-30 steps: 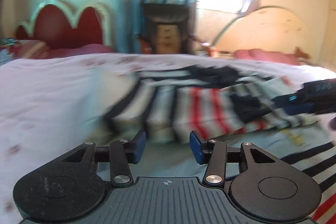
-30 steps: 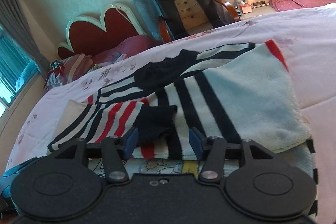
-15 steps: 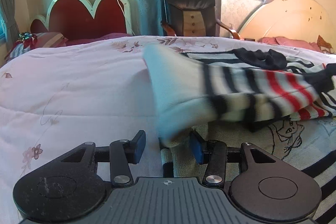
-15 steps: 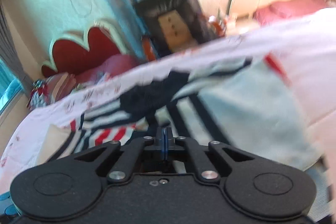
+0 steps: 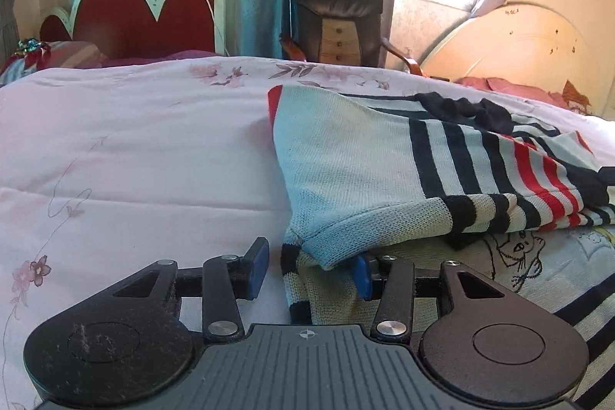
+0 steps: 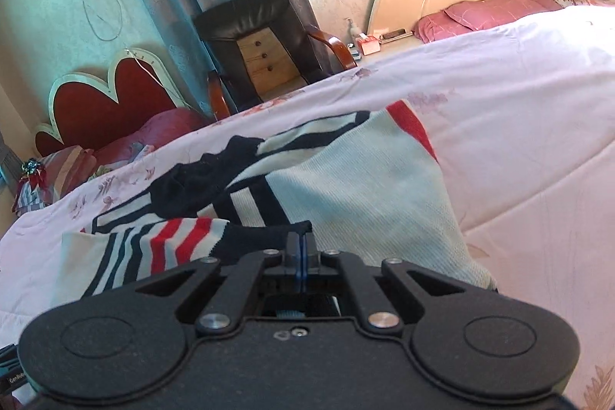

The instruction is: Fold small clothes

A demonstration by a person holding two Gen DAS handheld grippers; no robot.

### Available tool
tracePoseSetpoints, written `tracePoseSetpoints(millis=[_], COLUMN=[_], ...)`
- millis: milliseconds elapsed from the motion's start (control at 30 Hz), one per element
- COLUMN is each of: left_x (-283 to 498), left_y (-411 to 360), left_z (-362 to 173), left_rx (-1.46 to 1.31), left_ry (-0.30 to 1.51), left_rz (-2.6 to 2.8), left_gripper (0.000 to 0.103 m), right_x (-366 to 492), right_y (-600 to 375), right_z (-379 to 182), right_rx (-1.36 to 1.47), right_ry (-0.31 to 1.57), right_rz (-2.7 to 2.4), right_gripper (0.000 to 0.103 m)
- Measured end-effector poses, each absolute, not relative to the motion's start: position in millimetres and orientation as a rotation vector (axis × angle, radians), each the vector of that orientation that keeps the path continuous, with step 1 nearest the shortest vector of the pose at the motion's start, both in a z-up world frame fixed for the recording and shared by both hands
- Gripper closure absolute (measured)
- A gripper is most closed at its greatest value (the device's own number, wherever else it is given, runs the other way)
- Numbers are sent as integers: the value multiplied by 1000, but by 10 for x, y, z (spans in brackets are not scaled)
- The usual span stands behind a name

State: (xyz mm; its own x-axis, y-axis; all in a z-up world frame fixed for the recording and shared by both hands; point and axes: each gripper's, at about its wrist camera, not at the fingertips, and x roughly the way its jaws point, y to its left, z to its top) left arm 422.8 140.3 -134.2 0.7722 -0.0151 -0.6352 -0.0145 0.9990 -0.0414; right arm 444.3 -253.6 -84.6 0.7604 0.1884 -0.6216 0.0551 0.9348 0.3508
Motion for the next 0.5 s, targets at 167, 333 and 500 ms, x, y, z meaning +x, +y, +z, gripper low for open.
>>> tracePoseSetpoints(millis=[167,333,500], left_x=[4219,4235,4259], left_y=[1403,1408,1402], left_z=[-1358,-1359,-1359], left_rx=[-44,-46,-39], left_ry=[683,684,698], left_rz=[-10,-7,-7], left_gripper=[57,57,57], right_x=[4458,4536,4344], right_y=[-2563,-2504,-2464], right_z=[-871,-989,-796], right_rx=[392,387,309], right_ry=[741,777,703], right_rz=[80,109,107], right_gripper=[85,85,100])
